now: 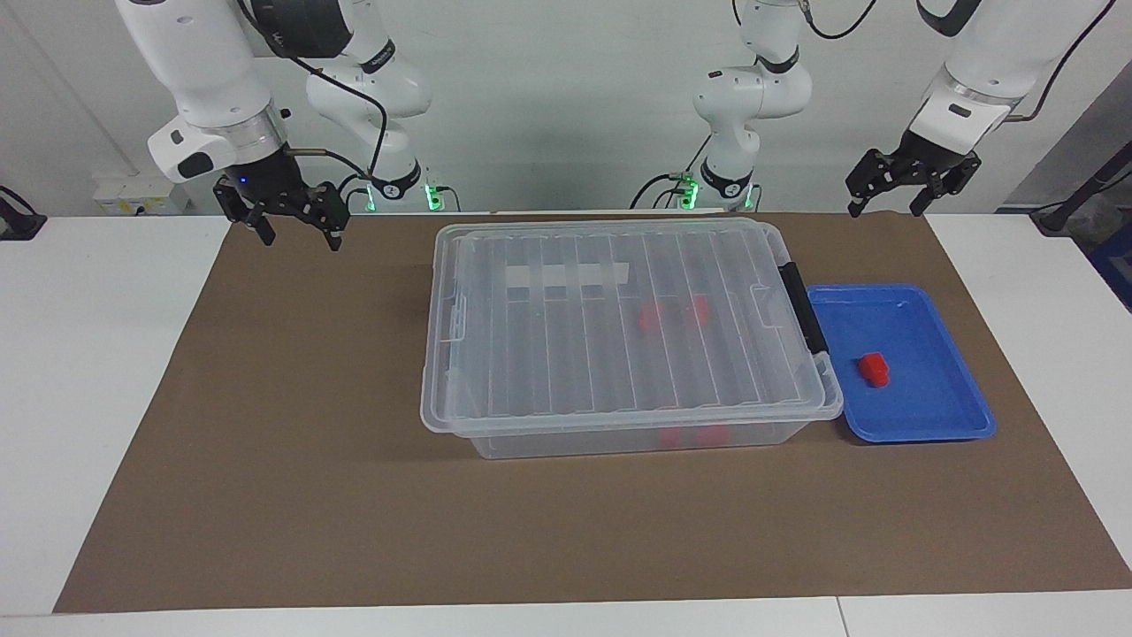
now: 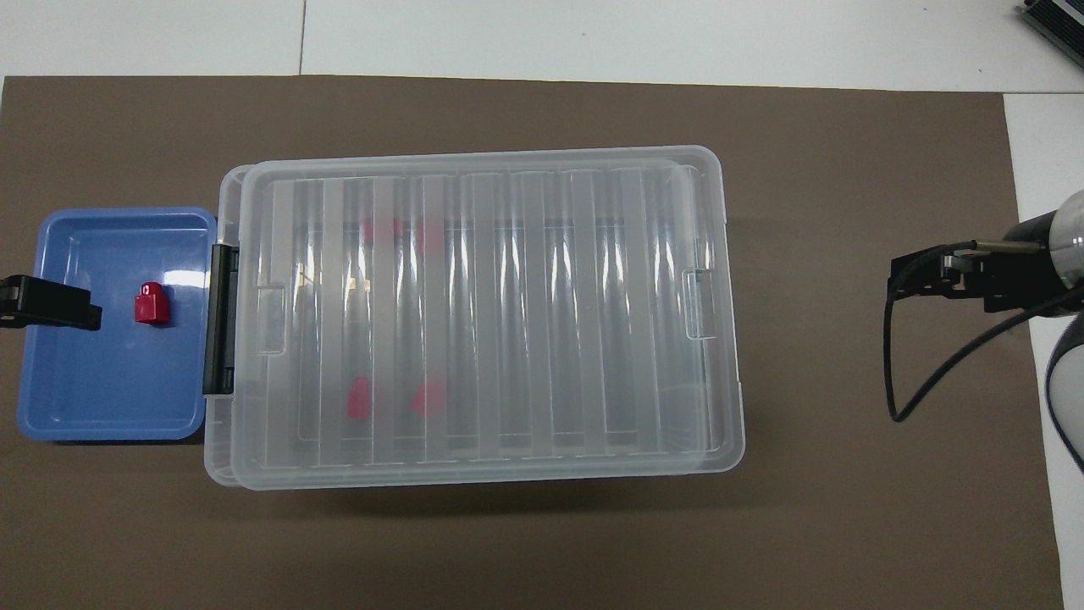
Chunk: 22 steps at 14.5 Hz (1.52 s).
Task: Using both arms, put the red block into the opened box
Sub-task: 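Move the right gripper over the clear lid's edge nearest it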
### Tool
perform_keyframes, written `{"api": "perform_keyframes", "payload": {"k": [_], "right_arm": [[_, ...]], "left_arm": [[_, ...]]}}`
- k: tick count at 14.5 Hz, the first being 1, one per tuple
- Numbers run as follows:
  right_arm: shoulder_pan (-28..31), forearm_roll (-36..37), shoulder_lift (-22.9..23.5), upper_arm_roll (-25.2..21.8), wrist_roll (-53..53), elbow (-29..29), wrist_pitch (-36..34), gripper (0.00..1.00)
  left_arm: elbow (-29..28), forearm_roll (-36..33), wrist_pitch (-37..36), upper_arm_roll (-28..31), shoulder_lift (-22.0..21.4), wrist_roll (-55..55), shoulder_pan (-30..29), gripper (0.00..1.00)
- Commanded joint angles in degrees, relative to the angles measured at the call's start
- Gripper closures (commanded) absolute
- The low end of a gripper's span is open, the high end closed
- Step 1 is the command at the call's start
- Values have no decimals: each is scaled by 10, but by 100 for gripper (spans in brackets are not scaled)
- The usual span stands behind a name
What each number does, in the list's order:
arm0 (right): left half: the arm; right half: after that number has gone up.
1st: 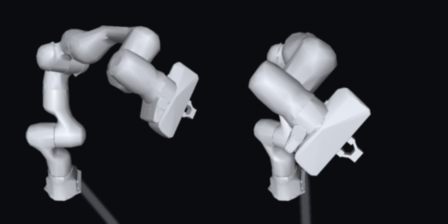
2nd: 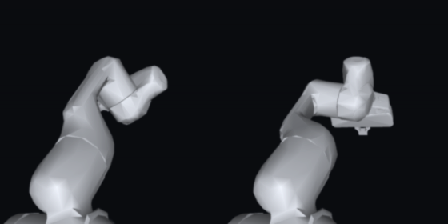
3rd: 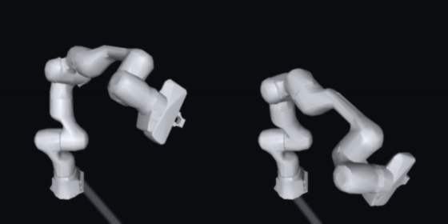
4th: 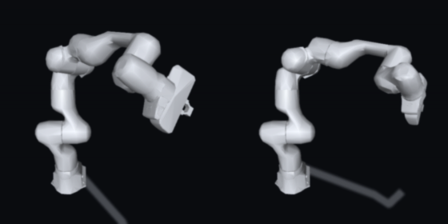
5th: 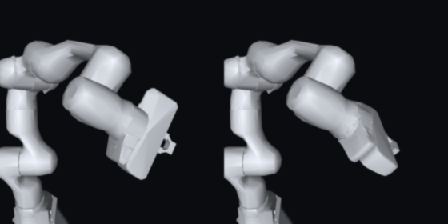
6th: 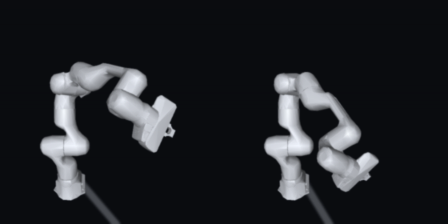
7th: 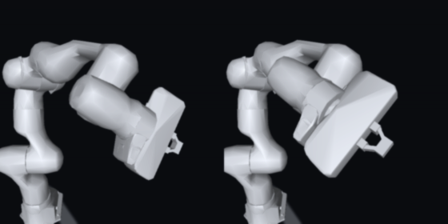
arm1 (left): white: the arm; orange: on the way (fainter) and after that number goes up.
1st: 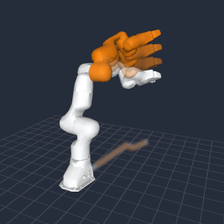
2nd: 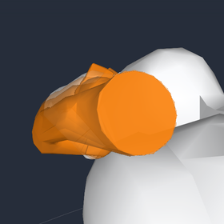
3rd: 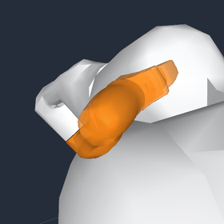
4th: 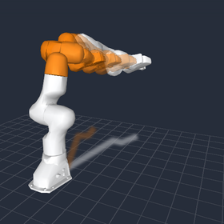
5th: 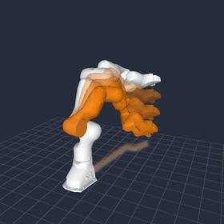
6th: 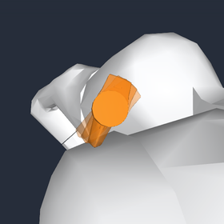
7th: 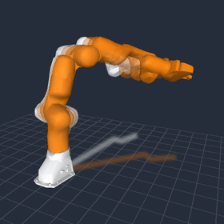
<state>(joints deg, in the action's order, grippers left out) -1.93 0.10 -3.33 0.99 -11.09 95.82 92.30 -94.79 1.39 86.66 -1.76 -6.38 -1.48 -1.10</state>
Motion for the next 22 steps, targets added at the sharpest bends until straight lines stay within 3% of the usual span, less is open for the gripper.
{"api": "perform_keyframes", "payload": {"k": [1, 5, 6, 7, 8, 17, 22], "right_arm": [[2, 4, -16, 2, 11, 18, 14, 0], [0, 4, -15, 5, 11, 15, 13, 4], [-1, 2, -14, 6, 9, 15, 13, 18], [-3, -2, -14, 6, 5, 16, 13, 61], [-8, -2, -14, 6, 5, 15, 15, 98], [-110, -1, 17, 6, -97, 45, 96, 100], [-135, 4, 50, 6, -117, 64, 152, 100]], "left_arm": [[-8, 2, 1, -1, -10, -9, -5, 0], [-8, 2, 1, -1, -10, -9, -5, 0], [-8, 2, 1, -1, -10, -9, -5, 0], [-8, 2, 1, -1, -10, -9, -5, 0], [-8, 3, 1, -1, -10, -8, -5, 0], [-8, 2, 1, -1, -10, -9, -5, 0], [-8, 2, 1, -1, -10, -8, -5, 0]]}}
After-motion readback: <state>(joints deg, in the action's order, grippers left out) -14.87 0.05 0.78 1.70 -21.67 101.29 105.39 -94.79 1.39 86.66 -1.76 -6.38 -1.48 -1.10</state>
